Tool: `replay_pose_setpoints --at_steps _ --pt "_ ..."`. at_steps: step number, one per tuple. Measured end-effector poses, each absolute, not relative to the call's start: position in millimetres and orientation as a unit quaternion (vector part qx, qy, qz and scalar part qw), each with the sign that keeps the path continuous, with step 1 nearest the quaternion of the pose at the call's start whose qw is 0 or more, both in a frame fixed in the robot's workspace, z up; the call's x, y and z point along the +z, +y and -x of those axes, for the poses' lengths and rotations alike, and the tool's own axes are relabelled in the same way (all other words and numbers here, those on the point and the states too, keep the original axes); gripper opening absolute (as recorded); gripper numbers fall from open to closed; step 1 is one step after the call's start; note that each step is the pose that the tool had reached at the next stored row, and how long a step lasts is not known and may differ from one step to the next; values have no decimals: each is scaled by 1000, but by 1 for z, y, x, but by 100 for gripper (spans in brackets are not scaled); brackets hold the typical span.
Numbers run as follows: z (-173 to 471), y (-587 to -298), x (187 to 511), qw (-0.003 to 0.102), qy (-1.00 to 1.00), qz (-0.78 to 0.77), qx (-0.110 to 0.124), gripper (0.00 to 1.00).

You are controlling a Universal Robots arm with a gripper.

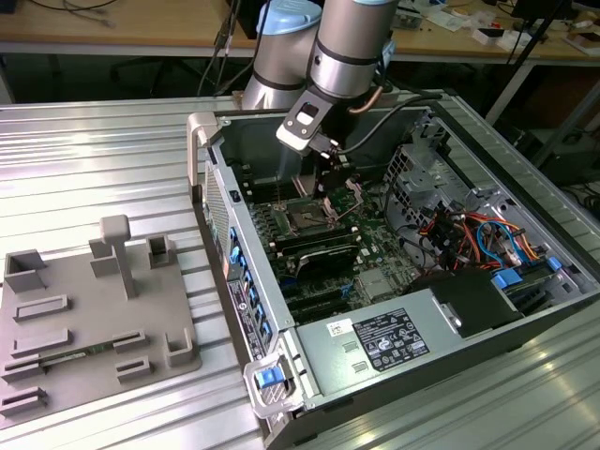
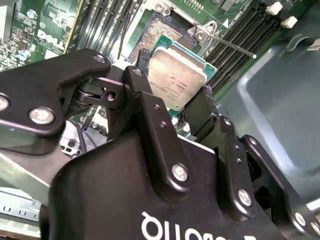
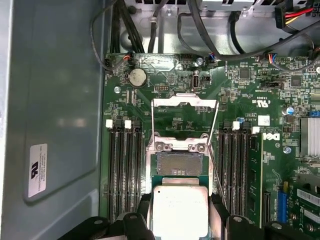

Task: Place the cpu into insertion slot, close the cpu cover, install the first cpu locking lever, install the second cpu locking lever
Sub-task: 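Place the cpu into insertion slot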

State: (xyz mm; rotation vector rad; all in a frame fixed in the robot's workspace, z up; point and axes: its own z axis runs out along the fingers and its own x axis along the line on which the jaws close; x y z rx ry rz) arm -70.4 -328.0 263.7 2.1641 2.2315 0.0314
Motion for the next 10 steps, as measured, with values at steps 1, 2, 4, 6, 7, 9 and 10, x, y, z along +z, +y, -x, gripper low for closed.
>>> replay_pose_setpoints --at_steps 1,2,4,6,7,9,10 --pt "70 -328 263 17 718 -696 10 55" --pt "70 -328 261 18 717 -696 11 55" --pt "70 -328 258 18 716 -697 12 55" --pt "70 -328 255 18 715 -699 12 55" --pt "70 -328 253 18 714 -699 12 55" --pt "70 -328 249 18 714 -700 12 55" --pt "70 -328 246 18 714 -700 12 55"
